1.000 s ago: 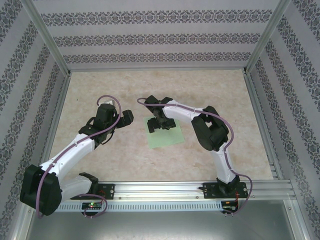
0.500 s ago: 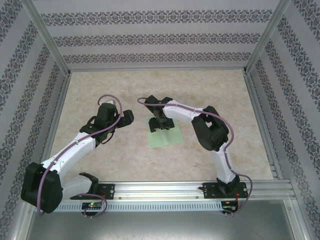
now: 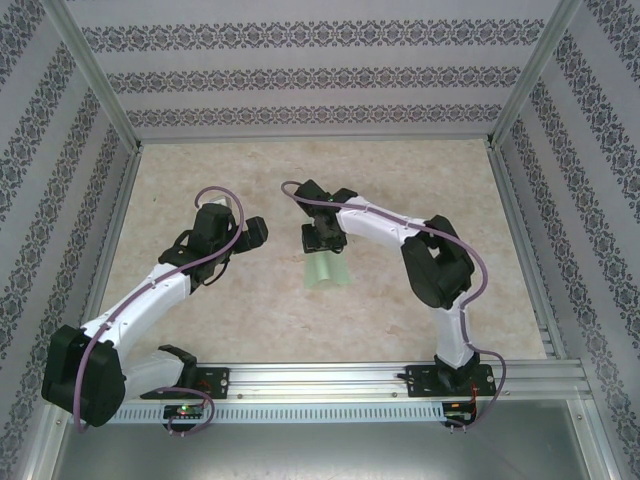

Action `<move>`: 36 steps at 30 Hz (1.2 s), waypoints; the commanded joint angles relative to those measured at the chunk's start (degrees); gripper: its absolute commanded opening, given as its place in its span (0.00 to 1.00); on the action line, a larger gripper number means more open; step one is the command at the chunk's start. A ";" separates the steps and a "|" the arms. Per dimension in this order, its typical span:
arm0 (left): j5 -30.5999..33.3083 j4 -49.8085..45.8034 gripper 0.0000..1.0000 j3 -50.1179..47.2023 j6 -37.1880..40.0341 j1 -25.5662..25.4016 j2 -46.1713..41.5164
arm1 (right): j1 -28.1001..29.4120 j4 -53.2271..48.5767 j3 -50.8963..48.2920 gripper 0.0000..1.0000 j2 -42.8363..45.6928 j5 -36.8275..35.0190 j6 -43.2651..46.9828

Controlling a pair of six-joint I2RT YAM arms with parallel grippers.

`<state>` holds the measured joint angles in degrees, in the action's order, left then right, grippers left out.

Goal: Fold a paper plane with a square sheet of paper (pick it up from the middle)
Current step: Fold the square sheet of paper in half at the center of the table.

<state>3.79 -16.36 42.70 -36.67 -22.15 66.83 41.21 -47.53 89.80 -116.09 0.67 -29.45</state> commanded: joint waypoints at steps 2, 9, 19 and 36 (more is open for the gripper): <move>0.41 -1.31 1.00 1.79 0.46 0.38 0.15 | -1.31 4.72 -2.13 0.41 4.25 5.90 -2.26; -0.92 -0.98 1.00 2.30 0.74 0.37 0.49 | -5.09 23.84 -13.40 0.41 11.30 20.08 -10.13; -5.30 0.63 1.00 3.18 1.21 0.41 2.93 | -12.47 40.36 -30.82 0.45 17.01 26.70 -18.40; -20.16 2.03 1.00 10.61 4.21 -1.87 14.39 | -13.18 31.85 -36.26 0.69 18.49 17.48 -14.18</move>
<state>-12.80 -16.03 51.11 -34.30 -22.70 79.75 28.71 -12.67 53.49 -100.07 22.70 -44.66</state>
